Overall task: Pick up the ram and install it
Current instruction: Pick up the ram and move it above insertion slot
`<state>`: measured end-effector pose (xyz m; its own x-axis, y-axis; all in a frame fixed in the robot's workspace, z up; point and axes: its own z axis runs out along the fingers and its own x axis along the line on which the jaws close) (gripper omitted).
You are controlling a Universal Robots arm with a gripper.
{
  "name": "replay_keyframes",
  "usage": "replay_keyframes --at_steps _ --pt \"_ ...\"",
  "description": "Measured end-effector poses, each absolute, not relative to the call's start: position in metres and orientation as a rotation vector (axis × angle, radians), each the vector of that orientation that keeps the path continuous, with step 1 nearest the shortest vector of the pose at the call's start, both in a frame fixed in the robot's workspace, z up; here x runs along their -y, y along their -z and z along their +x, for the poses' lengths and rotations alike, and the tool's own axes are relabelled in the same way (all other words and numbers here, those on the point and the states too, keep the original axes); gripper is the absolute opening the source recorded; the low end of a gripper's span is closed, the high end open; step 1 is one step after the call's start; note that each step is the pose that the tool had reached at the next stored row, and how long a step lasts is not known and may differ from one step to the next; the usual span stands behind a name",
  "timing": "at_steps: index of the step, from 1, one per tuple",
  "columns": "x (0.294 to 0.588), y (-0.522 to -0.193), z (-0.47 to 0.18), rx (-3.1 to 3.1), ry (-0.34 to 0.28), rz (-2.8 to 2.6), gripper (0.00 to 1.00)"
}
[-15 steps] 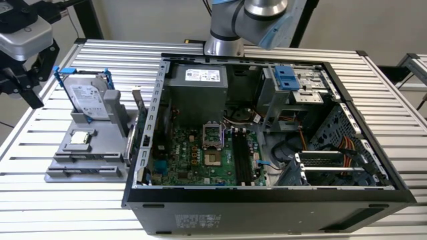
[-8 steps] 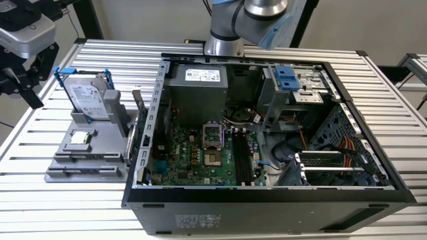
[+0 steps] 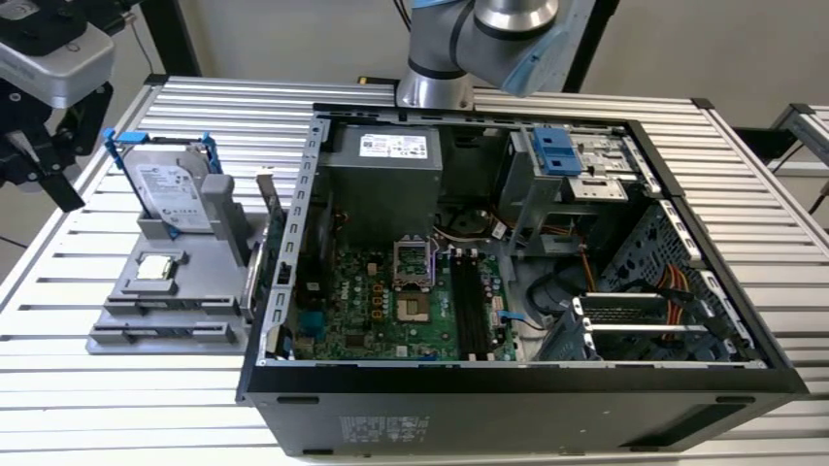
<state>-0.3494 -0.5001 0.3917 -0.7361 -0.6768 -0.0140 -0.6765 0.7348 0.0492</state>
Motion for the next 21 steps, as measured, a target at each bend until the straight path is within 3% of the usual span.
replay_keyframes --at_steps 21 --pt "0.5001 -0.3917 -0.3494 2.812 0.079 1.378 0.0"
